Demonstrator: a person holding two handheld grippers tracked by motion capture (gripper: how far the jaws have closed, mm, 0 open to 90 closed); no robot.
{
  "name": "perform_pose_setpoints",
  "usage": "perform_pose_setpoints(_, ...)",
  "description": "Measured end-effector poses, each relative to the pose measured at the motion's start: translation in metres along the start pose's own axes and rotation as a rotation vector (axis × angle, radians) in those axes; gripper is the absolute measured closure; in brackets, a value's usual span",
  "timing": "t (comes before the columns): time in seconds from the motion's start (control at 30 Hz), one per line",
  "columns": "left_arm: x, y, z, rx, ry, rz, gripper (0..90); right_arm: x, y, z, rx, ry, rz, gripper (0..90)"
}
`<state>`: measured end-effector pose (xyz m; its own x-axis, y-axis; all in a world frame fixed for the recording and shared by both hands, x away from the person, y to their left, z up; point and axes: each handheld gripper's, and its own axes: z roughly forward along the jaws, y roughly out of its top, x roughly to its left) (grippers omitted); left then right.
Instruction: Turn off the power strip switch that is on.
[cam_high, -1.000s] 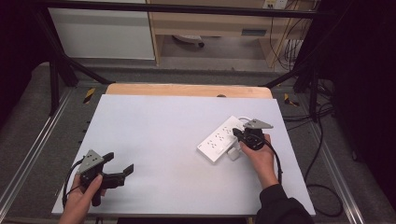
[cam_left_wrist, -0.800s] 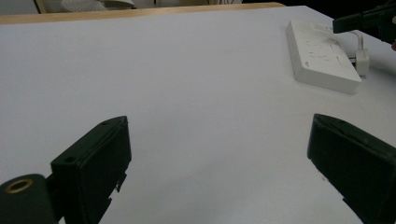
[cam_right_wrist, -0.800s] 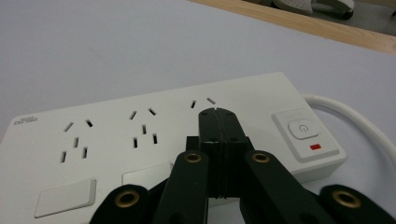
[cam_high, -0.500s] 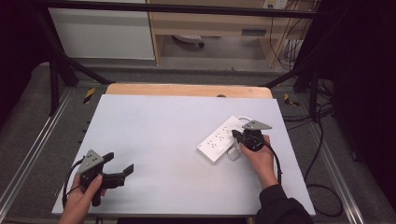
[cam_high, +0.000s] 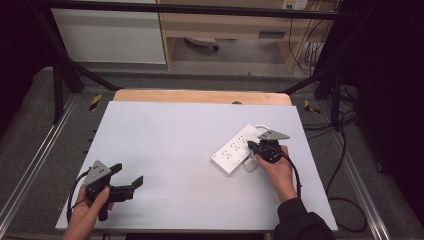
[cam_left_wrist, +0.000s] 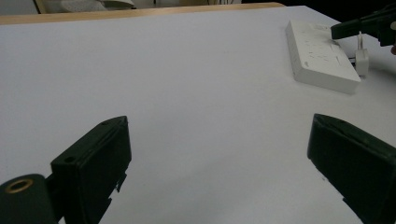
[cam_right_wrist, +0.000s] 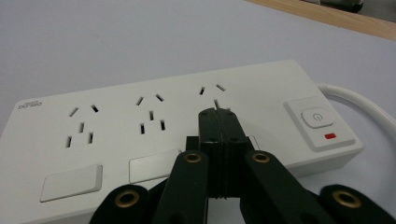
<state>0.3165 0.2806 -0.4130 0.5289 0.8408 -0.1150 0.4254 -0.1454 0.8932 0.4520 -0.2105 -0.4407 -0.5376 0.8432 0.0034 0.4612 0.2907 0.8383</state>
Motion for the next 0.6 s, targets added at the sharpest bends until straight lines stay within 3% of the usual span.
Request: perform_pose_setpoints(0.6,0.0000,0.0000,0.0000,0.000,0.000,0.000,6.2,0.0003,-0.0017,0.0015,0.006,0.004,-0.007,90.0)
